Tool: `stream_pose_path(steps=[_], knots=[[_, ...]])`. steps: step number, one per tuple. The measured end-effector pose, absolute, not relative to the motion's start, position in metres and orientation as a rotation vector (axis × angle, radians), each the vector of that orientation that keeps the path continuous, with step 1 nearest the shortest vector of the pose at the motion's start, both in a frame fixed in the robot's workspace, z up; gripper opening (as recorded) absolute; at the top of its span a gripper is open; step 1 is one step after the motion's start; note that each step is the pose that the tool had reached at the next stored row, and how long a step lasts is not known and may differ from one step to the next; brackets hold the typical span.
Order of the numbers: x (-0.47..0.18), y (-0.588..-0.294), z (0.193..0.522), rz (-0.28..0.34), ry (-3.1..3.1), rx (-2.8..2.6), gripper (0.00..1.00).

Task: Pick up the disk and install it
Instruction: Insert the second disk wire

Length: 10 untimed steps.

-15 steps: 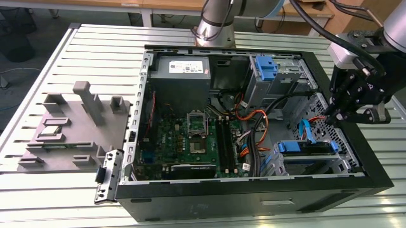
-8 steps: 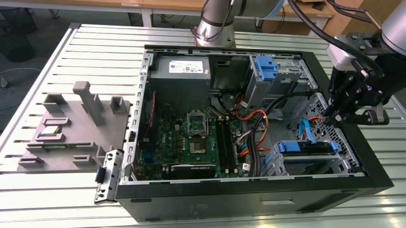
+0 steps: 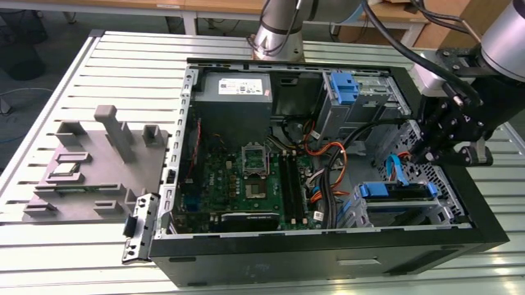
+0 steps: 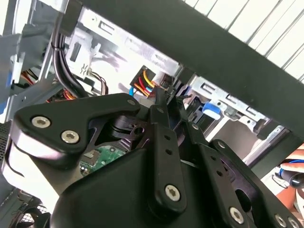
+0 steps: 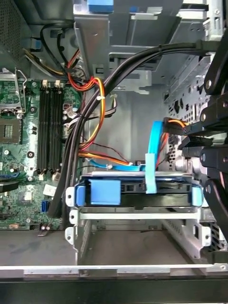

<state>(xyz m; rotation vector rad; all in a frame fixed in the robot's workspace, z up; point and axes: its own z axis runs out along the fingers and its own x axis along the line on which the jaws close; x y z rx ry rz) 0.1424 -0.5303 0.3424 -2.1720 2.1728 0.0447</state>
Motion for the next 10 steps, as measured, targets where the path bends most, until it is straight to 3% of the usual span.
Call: stream_pose_path(steps=[10], knots=[[0.13, -0.532, 0.341, 0.041, 2.172, -2.172, 0.24]])
